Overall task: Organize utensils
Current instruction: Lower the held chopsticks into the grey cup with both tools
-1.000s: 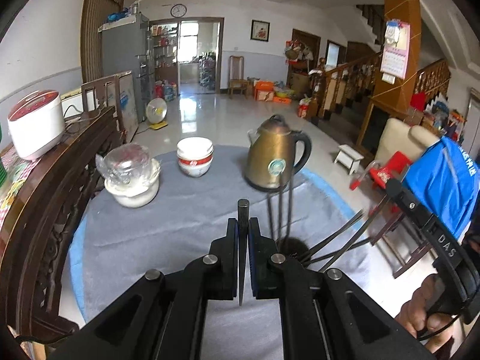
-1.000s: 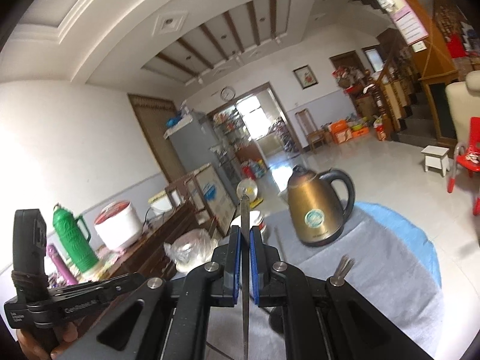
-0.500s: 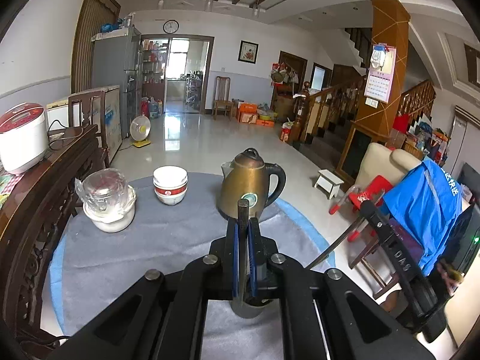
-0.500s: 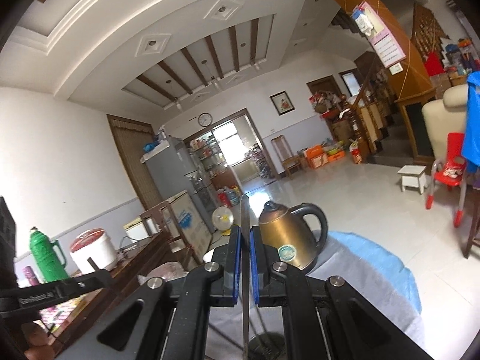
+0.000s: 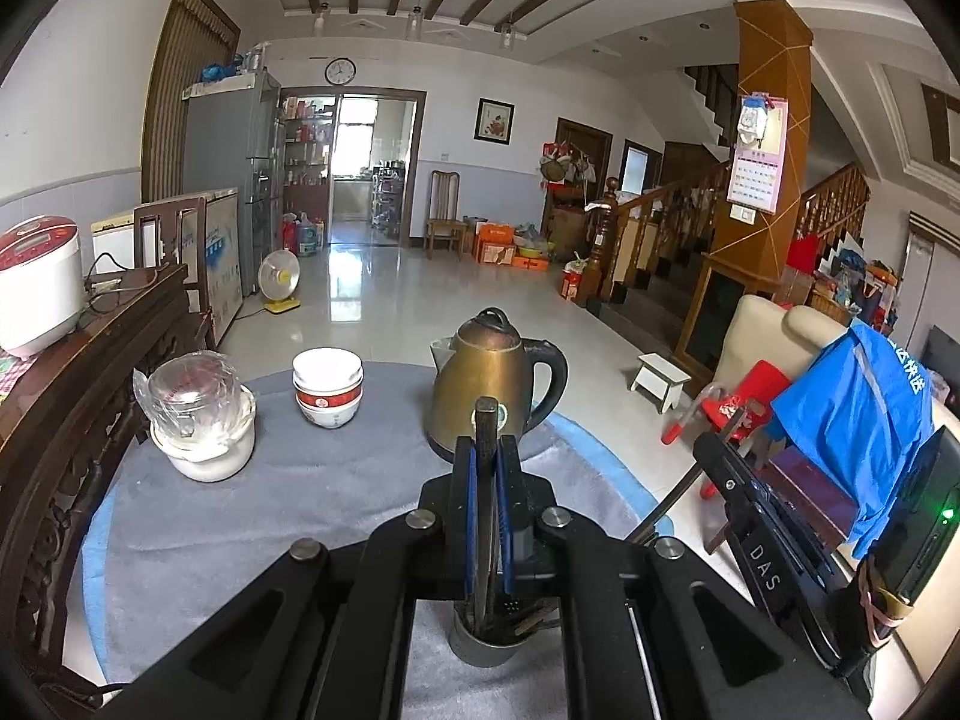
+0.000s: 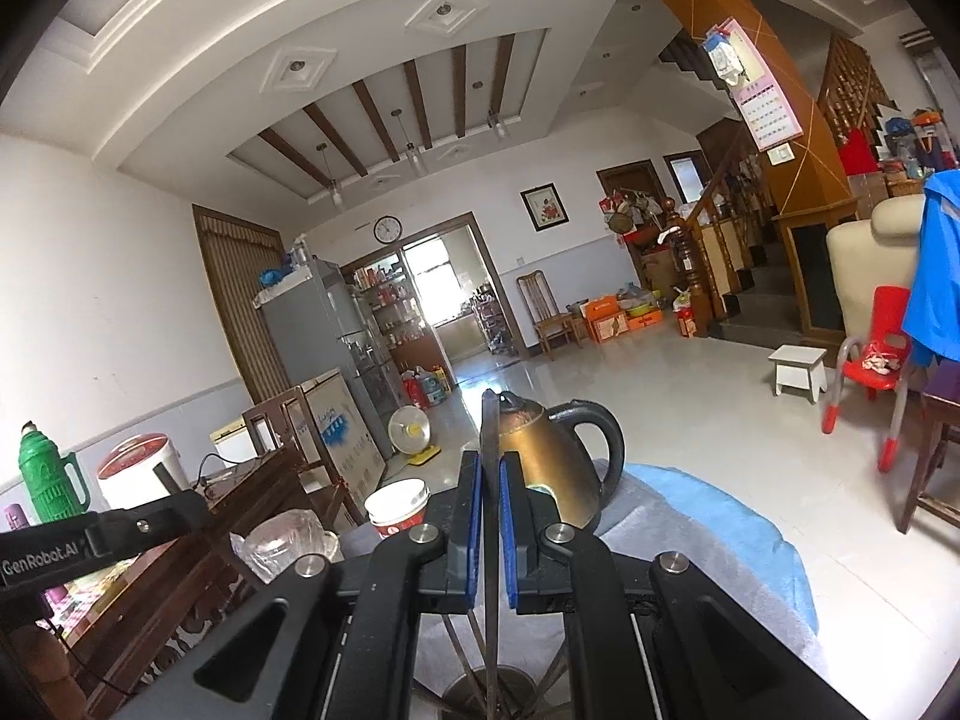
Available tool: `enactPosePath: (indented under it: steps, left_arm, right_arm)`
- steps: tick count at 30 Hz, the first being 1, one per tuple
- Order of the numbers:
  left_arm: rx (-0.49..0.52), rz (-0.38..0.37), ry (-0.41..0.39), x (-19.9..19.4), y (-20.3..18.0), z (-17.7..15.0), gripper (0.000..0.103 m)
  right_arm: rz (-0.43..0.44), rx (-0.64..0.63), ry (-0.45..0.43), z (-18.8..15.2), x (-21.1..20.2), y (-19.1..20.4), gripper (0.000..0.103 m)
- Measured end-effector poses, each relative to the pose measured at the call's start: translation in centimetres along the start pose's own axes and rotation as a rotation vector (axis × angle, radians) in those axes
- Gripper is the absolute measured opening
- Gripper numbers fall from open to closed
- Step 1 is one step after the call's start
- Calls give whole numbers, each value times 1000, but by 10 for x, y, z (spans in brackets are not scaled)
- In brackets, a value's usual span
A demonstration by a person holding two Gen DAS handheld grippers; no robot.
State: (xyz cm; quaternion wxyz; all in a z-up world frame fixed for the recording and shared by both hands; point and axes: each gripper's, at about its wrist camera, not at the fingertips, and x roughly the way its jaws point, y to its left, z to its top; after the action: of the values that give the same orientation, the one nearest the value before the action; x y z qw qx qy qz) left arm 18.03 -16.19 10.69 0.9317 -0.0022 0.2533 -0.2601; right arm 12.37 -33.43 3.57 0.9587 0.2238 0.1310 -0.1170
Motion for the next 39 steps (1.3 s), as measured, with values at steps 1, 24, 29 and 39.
enactPosePath:
  steps: [1,24,29,39]
  left_arm:
    - [2,3,3,3,-1,-2,7]
    - [13,30,122,25,1,-39,7]
    - [17,38,139,27,4,-46,7]
    - [26,46,146,29,7,-53,8]
  right_arm:
    - [-2,-1,4,-2,0,-1,7]
    - [14,0,84,-25,-6,-5,7]
    - [18,0,99,-31,-6,-4,7]
    - [22,-10,126,-41,-5,0,7]
